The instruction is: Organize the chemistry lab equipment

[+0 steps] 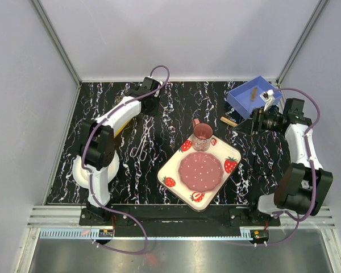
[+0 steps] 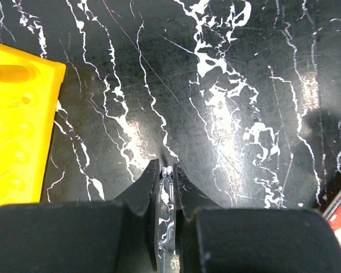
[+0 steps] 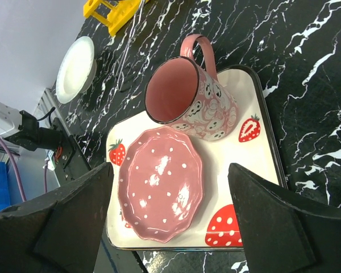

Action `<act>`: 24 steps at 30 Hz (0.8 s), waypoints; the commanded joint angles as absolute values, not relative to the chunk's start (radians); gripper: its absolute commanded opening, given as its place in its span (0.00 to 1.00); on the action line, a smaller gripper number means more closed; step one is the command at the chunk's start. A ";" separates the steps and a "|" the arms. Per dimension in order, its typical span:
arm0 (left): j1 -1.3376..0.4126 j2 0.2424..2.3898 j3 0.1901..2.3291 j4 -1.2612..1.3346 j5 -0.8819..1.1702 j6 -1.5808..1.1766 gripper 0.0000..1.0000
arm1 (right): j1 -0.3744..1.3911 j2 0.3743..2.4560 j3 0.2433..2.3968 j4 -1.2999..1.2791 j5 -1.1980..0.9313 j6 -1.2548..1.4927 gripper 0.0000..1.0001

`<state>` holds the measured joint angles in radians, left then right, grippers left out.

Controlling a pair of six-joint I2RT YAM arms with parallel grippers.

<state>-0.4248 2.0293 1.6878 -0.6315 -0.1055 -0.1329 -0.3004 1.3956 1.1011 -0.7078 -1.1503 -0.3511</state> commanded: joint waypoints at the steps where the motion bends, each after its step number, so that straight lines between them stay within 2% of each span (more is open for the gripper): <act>1: -0.417 1.915 1.632 -0.537 -0.061 -0.163 0.00 | -0.279 1.404 1.144 -0.715 -1.212 -0.377 0.87; 5: -0.413 1.867 1.592 -0.503 -0.049 -0.182 0.00 | -0.197 1.413 1.176 -0.715 -1.200 -0.379 0.87; 14: -0.388 1.792 1.514 -0.453 -0.009 -0.238 0.00 | 0.201 1.548 1.351 -0.661 -1.098 -0.321 0.88; 20: -0.368 1.763 1.477 -0.430 0.024 -0.271 0.00 | 0.389 1.686 1.391 -0.338 -1.011 -0.027 0.87; 23: -0.361 1.750 1.467 -0.425 0.031 -0.287 0.00 | 0.436 1.761 1.352 -0.068 -0.967 0.196 0.87; 24: -0.359 1.743 1.463 -0.417 0.040 -0.291 0.00 | 0.460 1.781 1.326 0.093 -0.948 0.256 0.87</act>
